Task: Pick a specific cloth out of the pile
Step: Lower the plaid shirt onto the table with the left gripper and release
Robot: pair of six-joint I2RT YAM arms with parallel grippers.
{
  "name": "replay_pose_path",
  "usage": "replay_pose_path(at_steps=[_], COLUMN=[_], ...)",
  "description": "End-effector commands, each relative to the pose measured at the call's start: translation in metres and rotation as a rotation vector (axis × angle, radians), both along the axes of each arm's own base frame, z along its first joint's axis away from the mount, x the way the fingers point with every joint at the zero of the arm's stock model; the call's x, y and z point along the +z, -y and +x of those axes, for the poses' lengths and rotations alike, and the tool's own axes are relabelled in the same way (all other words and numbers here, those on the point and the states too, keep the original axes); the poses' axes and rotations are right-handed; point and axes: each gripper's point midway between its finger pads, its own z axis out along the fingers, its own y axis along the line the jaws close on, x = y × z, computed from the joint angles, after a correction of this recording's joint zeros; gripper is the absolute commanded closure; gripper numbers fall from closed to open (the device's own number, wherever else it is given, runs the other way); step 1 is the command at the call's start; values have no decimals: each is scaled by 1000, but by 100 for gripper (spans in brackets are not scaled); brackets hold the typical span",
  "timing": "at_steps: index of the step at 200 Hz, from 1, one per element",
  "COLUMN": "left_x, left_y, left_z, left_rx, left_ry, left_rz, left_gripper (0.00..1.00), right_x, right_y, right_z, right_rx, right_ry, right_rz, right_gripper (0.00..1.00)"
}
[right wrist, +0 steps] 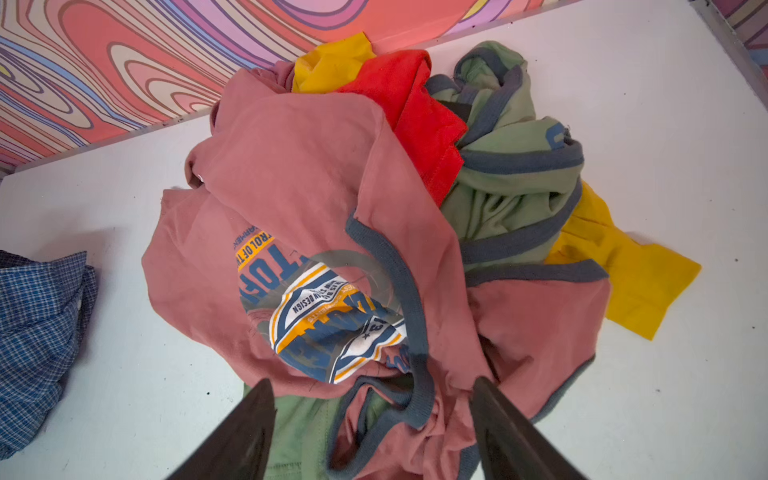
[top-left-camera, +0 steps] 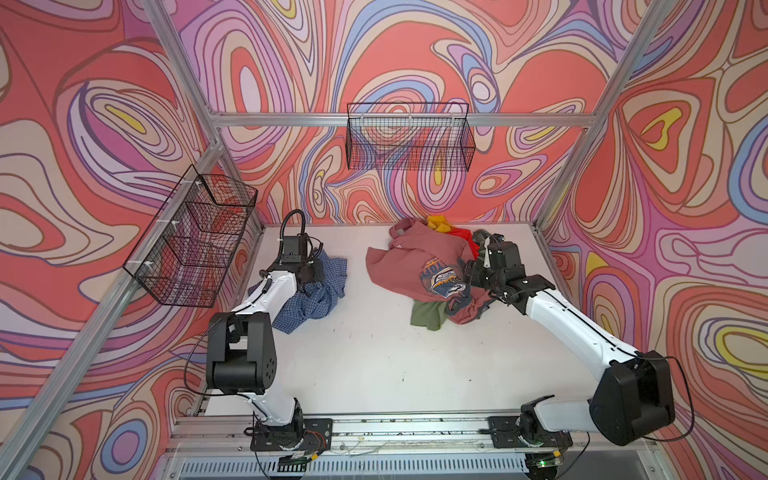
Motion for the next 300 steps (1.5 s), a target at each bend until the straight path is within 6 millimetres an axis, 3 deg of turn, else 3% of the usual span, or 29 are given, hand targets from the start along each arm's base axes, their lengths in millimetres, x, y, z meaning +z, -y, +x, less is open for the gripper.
replay_pose_path(at_steps=[1,47,82,109,148,220,237,258,276,286,300], left_x=[-12,-41,-68,-81,-82,-88,-80,-64,-42,-25,-2], left_y=[-21,-41,-42,-33,-24,-28,-28,-23,-18,-16,-13], left_z=[-19,-51,-52,-35,3,64,70,69,65,62,57], left_rx=[94,225,237,204,155,125,127,122,118,113,111], left_ry=[-49,-184,-287,-299,-320,-321,-316,-281,-214,-178,-124], left_rz=[63,87,83,43,7,-13,-15,-46,-81,-98,-112], left_gripper=[100,100,100,100,100,99,89,53,36,17,3], right_x=[-2,-10,-12,-14,-12,-3,-2,-2,-2,-1,2], right_y=[6,0,-4,0,-1,1,1,1,0,0,0], right_z=[-8,-2,2,1,2,7,8,8,10,13,16], right_rx=[-5,13,24,18,28,19,21,34,63,85,112], right_ry=[-7,-27,-29,-32,-32,-13,-10,-4,19,45,94], right_rz=[-28,-20,-16,-35,-47,-64,-65,-78,-105,-125,-163], right_gripper=[24,24,24,24,24,24,23,22,19,17,13])
